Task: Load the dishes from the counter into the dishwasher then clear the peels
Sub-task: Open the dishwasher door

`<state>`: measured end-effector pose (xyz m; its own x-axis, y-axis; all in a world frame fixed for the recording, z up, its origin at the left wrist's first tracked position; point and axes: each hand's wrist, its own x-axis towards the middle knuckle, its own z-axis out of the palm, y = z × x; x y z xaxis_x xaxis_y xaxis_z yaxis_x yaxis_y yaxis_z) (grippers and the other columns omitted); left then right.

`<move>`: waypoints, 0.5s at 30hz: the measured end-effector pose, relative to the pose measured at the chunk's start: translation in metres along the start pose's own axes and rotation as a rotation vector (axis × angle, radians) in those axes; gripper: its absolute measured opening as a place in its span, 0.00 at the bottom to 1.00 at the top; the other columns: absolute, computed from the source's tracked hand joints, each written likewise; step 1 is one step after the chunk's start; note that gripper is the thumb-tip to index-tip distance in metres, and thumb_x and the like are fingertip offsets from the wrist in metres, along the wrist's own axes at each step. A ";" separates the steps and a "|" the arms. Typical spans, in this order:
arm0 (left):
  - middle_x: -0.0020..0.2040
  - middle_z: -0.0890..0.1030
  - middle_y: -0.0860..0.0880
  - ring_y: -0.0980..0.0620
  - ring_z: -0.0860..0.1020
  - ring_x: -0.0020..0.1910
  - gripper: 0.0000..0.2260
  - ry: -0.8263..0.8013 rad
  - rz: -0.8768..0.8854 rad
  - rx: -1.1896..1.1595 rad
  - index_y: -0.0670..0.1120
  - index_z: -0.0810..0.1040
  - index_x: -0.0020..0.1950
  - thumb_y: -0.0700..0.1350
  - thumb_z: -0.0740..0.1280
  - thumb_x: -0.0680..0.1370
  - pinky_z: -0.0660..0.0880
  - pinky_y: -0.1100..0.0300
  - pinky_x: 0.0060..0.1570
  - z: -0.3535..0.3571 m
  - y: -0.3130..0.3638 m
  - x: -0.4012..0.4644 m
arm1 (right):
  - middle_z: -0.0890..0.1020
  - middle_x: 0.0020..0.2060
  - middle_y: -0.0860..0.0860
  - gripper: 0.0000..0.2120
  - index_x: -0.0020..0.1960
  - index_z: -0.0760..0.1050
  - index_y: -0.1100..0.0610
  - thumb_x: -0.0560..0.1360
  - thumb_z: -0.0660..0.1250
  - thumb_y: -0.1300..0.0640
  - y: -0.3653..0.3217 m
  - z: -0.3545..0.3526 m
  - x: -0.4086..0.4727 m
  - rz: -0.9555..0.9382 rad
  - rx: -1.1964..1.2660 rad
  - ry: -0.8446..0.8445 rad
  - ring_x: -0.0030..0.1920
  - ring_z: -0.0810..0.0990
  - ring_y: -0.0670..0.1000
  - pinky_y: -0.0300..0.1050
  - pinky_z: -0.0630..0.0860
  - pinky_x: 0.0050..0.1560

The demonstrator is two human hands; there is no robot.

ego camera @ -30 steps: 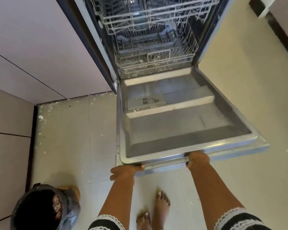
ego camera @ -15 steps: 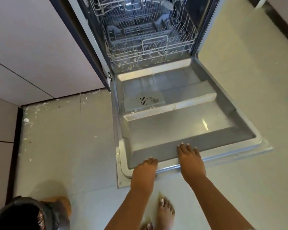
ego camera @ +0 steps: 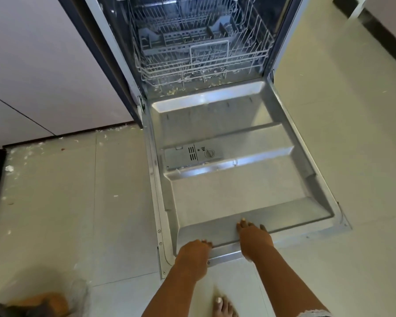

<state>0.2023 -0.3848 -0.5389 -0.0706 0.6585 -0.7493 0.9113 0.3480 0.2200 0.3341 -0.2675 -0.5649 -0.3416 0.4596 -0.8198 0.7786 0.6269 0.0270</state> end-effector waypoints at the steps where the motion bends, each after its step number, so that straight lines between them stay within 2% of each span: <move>1: 0.65 0.74 0.44 0.44 0.74 0.64 0.23 -0.017 -0.004 -0.001 0.47 0.67 0.73 0.37 0.62 0.78 0.71 0.54 0.62 0.004 -0.001 0.004 | 0.45 0.79 0.54 0.38 0.79 0.44 0.59 0.77 0.62 0.67 -0.001 0.004 0.003 0.000 -0.005 -0.004 0.78 0.51 0.54 0.56 0.48 0.77; 6: 0.73 0.67 0.46 0.45 0.70 0.69 0.28 -0.085 -0.014 -0.035 0.48 0.60 0.76 0.37 0.63 0.77 0.69 0.53 0.66 0.022 -0.003 0.022 | 0.45 0.79 0.55 0.39 0.79 0.43 0.59 0.77 0.63 0.66 -0.004 0.014 0.020 -0.009 0.009 -0.027 0.78 0.50 0.55 0.56 0.49 0.77; 9: 0.64 0.76 0.47 0.46 0.74 0.63 0.18 -0.053 -0.054 -0.148 0.49 0.74 0.66 0.40 0.63 0.76 0.71 0.55 0.59 0.015 -0.002 0.031 | 0.51 0.79 0.56 0.32 0.79 0.50 0.60 0.78 0.59 0.63 -0.009 0.006 0.023 0.021 0.028 -0.048 0.77 0.57 0.55 0.57 0.50 0.76; 10: 0.62 0.77 0.48 0.46 0.76 0.62 0.16 -0.043 -0.069 -0.207 0.49 0.76 0.63 0.41 0.63 0.76 0.72 0.56 0.58 0.009 0.000 0.032 | 0.56 0.78 0.56 0.30 0.78 0.54 0.59 0.77 0.59 0.61 -0.011 0.000 0.021 0.031 0.038 -0.062 0.76 0.60 0.55 0.58 0.50 0.76; 11: 0.64 0.77 0.48 0.47 0.75 0.63 0.17 -0.024 -0.072 -0.260 0.50 0.75 0.65 0.42 0.63 0.77 0.71 0.57 0.60 0.000 0.002 0.032 | 0.61 0.76 0.55 0.29 0.76 0.58 0.58 0.77 0.59 0.60 -0.014 -0.009 0.019 0.034 0.044 -0.052 0.74 0.62 0.54 0.58 0.51 0.75; 13: 0.73 0.69 0.48 0.48 0.68 0.71 0.22 0.067 -0.070 -0.350 0.49 0.67 0.74 0.44 0.62 0.80 0.65 0.57 0.68 -0.021 0.009 0.031 | 0.63 0.75 0.54 0.28 0.76 0.58 0.55 0.78 0.59 0.57 -0.022 -0.031 0.013 0.017 0.054 0.037 0.75 0.61 0.55 0.58 0.51 0.75; 15: 0.78 0.58 0.47 0.48 0.57 0.77 0.25 0.251 -0.072 -0.351 0.49 0.59 0.78 0.45 0.61 0.81 0.55 0.55 0.75 -0.050 0.016 0.024 | 0.54 0.78 0.55 0.31 0.79 0.52 0.54 0.79 0.60 0.53 -0.028 -0.060 0.000 -0.003 0.060 0.172 0.78 0.52 0.56 0.58 0.46 0.76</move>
<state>0.1953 -0.3305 -0.5220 -0.2651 0.7510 -0.6047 0.7103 0.5762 0.4043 0.2805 -0.2477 -0.5315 -0.4248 0.5623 -0.7095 0.8058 0.5920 -0.0133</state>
